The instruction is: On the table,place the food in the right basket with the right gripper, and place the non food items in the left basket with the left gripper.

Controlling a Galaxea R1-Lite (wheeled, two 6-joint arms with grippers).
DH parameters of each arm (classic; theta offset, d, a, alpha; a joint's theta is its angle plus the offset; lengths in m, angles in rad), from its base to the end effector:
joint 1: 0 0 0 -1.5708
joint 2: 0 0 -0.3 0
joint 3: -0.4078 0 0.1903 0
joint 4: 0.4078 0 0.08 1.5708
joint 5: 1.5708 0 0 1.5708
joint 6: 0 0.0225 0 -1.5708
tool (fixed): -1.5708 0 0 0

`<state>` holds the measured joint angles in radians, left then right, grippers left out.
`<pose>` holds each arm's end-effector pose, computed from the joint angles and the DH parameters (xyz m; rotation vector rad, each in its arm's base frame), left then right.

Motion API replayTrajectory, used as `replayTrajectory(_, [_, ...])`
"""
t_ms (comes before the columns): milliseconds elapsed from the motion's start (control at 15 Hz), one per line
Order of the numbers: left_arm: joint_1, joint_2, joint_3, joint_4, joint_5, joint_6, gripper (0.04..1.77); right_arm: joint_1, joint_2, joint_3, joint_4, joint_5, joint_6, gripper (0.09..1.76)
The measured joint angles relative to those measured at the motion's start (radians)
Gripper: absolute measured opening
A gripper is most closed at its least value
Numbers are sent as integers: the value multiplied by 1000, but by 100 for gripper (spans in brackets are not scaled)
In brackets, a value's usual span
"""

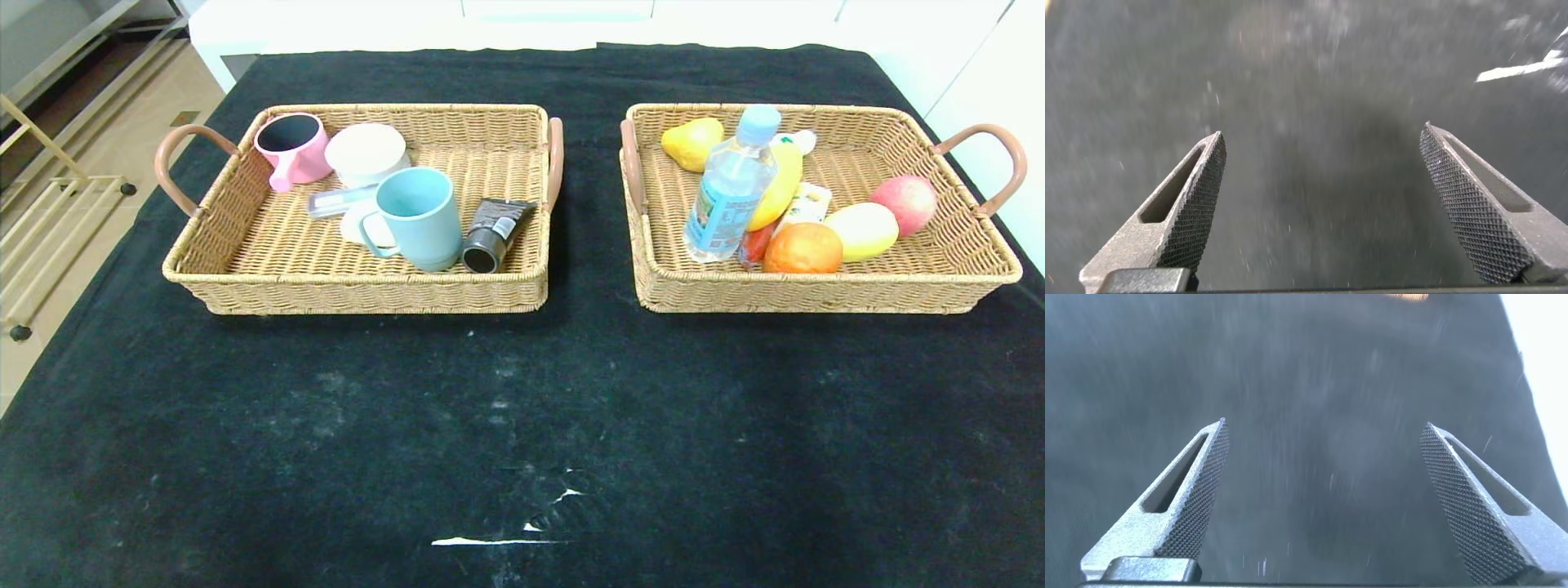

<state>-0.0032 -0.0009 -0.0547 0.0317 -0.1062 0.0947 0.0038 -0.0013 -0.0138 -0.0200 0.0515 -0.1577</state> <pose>-0.0274 -0.0023 0.0872 0.0958 -0.0290 -0.1082 -0.0241 0.0011 0.0813 -0.1585 -0.0394 0.0524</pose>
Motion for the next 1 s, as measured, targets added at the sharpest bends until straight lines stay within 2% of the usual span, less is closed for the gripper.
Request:
replayTrajectory(400, [0,0,10,21,48,-107,172,0,0,13,18,-33,138,170])
replayTrajectory(600, [0,0,13,22,109,-103,172,0,0,14,18,-34,141,170])
replayTrajectory(1000, [0,0,28,23,112,-85,172,0,0,14,19,-34,141,171])
